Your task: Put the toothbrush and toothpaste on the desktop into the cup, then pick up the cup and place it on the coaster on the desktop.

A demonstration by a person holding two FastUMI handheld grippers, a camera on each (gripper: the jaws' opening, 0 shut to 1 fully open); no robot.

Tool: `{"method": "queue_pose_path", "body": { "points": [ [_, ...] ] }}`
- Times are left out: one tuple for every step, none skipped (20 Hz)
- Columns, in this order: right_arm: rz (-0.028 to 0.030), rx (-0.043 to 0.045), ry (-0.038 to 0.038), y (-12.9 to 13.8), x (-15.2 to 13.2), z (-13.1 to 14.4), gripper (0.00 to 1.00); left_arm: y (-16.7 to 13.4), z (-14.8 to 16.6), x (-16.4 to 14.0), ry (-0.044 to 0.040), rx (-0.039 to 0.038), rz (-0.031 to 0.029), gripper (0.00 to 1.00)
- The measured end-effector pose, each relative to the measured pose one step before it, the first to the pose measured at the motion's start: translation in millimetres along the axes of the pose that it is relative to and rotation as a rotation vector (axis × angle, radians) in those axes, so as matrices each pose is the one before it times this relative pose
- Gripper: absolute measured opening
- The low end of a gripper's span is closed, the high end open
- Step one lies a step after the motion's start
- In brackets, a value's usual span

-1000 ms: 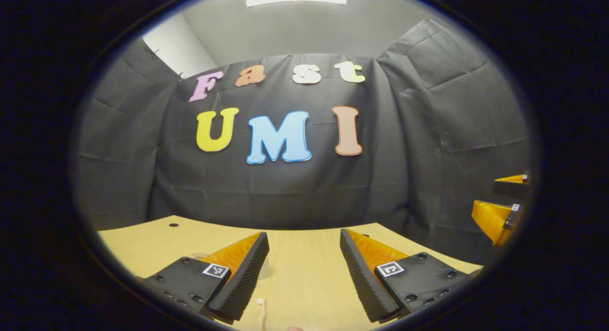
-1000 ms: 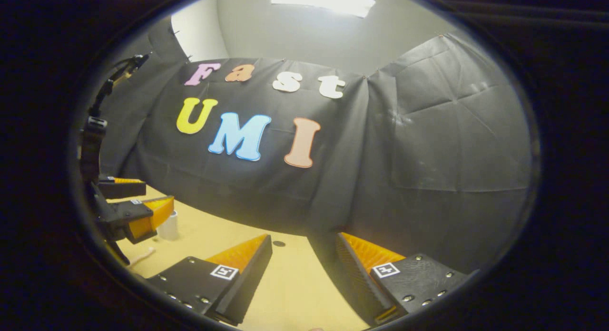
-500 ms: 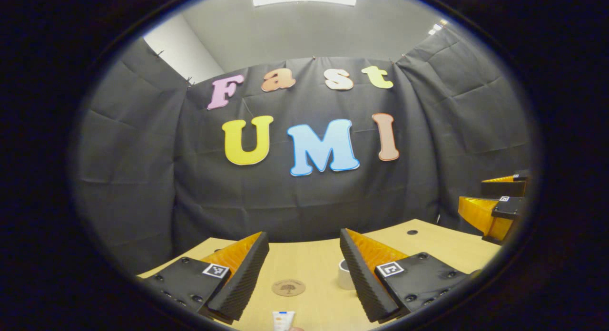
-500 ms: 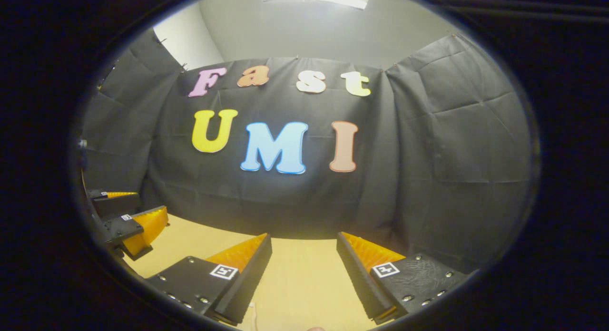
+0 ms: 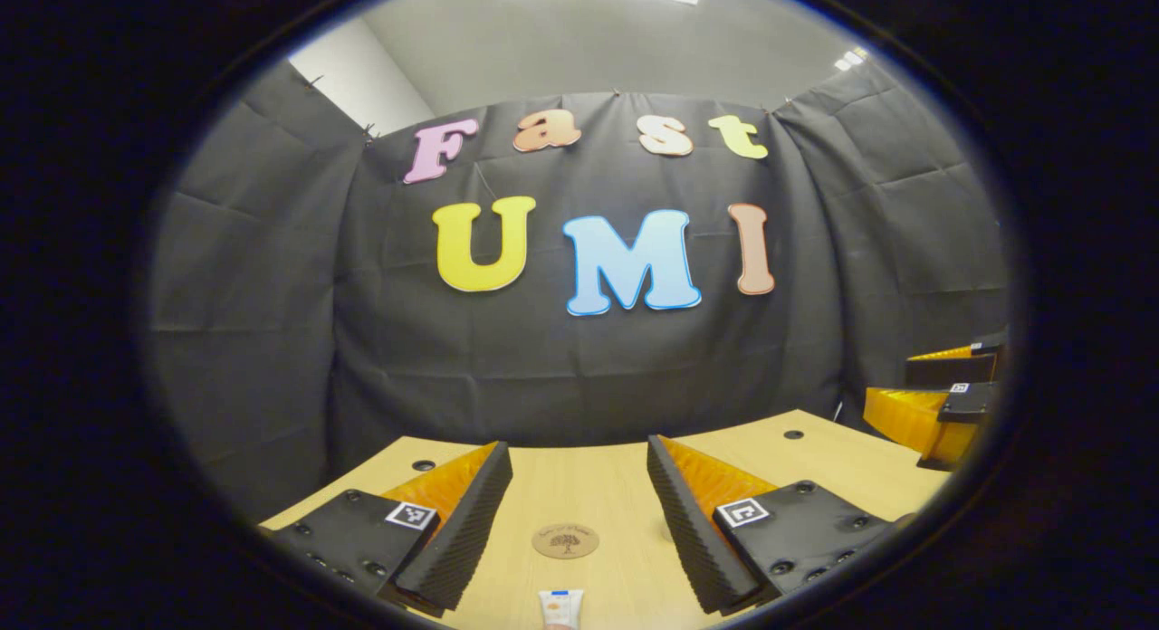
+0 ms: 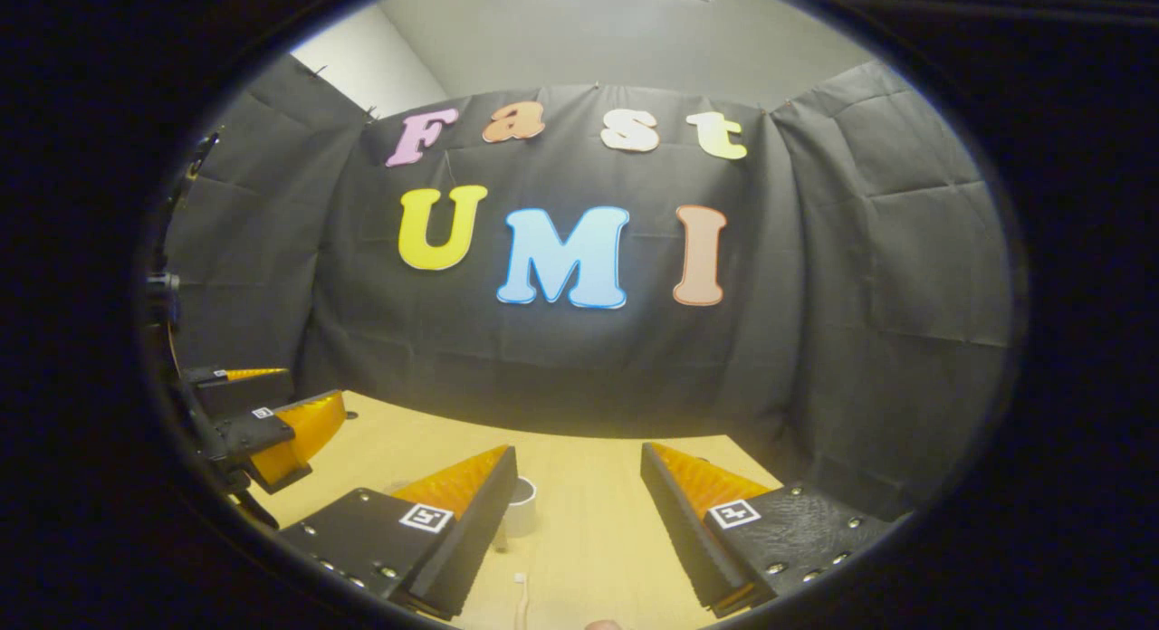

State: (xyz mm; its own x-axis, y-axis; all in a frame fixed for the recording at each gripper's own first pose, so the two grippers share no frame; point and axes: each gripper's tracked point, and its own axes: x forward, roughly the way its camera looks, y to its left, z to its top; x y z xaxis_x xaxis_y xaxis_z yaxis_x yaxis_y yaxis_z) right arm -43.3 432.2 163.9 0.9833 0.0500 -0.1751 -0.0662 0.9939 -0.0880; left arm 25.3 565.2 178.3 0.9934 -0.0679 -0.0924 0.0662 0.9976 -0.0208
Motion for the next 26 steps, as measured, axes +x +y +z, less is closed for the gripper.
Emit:
{"method": "queue_pose_path", "body": {
  "points": [
    [-0.00448,0.00036,0.02287,-2.47,1.32,-6.16,0.87,-3.25,-2.32,2.59,0.0072,-0.00936,-0.01305,0.96],
    [-0.00448,-0.00027,0.01677,-0.13,1.31,-2.25,0.87,-1.77,-1.46,0.78,0.00644,-0.00495,-0.00822,0.96],
    [-0.00258,-0.00044,0.0262,1.61,1.74,-6.98,0.87,-0.41,-2.44,2.22,0.01167,0.00054,-0.00315,0.94],
    [0.00751,-0.00073,0.03217,4.19,1.92,-6.87,0.87,-0.05,-4.5,1.3,0.01492,-0.00333,-0.00397,0.96],
    [0.0095,-0.00064,0.03624,5.6,3.01,-9.91,0.87,-2.93,-7.01,0.53,0.0193,-0.00841,-0.0099,0.96],
    [0.01075,-0.0001,0.04271,4.42,1.73,-9.44,0.87,0.06,-5.78,0.44,0.02531,-0.00855,-0.00625,0.96],
    [0.01623,0.00207,0.04432,6.76,2.59,-12.17,0.87,2.53,-9.17,0.79,0.03303,-0.00535,-0.00072,0.96],
    [0.01065,0.0001,0.04523,4.16,2.84,-9.94,0.87,1.11,-10.79,0.69,0.03546,-0.00422,-0.00209,0.99],
    [0.00389,-0.00434,0.04127,2.05,3.01,-10.95,0.87,1.2,-10.37,1.14,0.03452,-0.00232,0.00126,0.99],
    [0.00232,-0.00595,0.04222,1.49,3.14,-10.31,0.87,-0.25,-14.04,-3.63,0.03594,-0.00016,0.00025,0.96],
    [0.00408,-0.00449,0.04335,3.26,3.33,-10.34,0.87,1.88,-11.81,-0.8,0.03994,0.0006,0.00417,0.96],
    [0.01093,0.00023,0.03733,3.88,3.26,-8.59,0.87,2.42,-11.02,1.49,0.03976,-0.00146,0.00111,0.94],
    [0.00995,0.00292,0.03237,3.57,3.94,-7.96,0.88,0.71,-10.72,2.47,0.04251,-0.00105,-0.00124,0.96],
    [0.00838,0.00238,0.02376,2.54,2.49,-5.18,0.88,1.68,-11.1,3.79,0.03824,-0.00247,0.00017,0.96],
    [0.0062,-0.00066,0.02358,3.47,2.75,-5.94,0.87,2.38,-10.42,3.08,0.03846,-0.00162,0.00239,0.96],
    [0.00708,-0.00345,0.02421,2.46,3.33,-4.54,0.87,1.38,-8.09,3.86,0.03751,0.00025,0.00345,0.96],
    [0.00461,-0.00293,0.02667,1.07,2.64,-4.88,0.87,1.8,-8.73,4.45,0.0363,0.00172,0.00271,0.96],
    [0.0083,-0.00034,0.02653,1.5,0.46,-5.82,0.88,-0.36,-8.48,3.66,0.03579,0.00128,-0.00065,0.96],
    [0.00734,0.00337,0.01987,2.26,3.3,-5.2,0.87,0.38,-8.36,4.05,0.03754,0.00204,0.00132,0.99],
    [0.0067,0.00284,0.01616,1.7,3.2,-3.73,0.87,0.97,-6.38,4.64,0.03487,0.00201,0.00014,0.94],
    [0.0045,0.00087,0.01838,1.46,3.21,-6.5,0.87,0.68,-6.03,4.21,0.03218,0.00119,0.00078,0.97],
    [0.00397,0.00194,0.01934,1.1,1.87,-4.76,0.88,-1.8,-7.81,4.77,0.0353,-0.00053,-0.00174,0.97],
    [0.00546,0.00366,0.02029,0.75,2.64,-4.64,0.88,1.07,-9.32,1.71,0.03014,-0.00674,0.00171,0.97],
    [0.0057,0.00521,0.01916,0.54,2.58,-3.54,0.88,2.32,-8.7,1.66,0.02931,-0.00756,0.00222,0.97],
    [0.00385,0.00339,0.02324,0.77,3.02,-6.49,0.88,3.02,-6.73,1.6,0.02754,-0.00714,0.00411,0.97],
    [0.00382,0.00527,0.02297,0.29,2.67,-5.0,0.88,1.27,-4.42,2.84,0.02781,-0.00483,0.00583,0.99]
  ]
}}
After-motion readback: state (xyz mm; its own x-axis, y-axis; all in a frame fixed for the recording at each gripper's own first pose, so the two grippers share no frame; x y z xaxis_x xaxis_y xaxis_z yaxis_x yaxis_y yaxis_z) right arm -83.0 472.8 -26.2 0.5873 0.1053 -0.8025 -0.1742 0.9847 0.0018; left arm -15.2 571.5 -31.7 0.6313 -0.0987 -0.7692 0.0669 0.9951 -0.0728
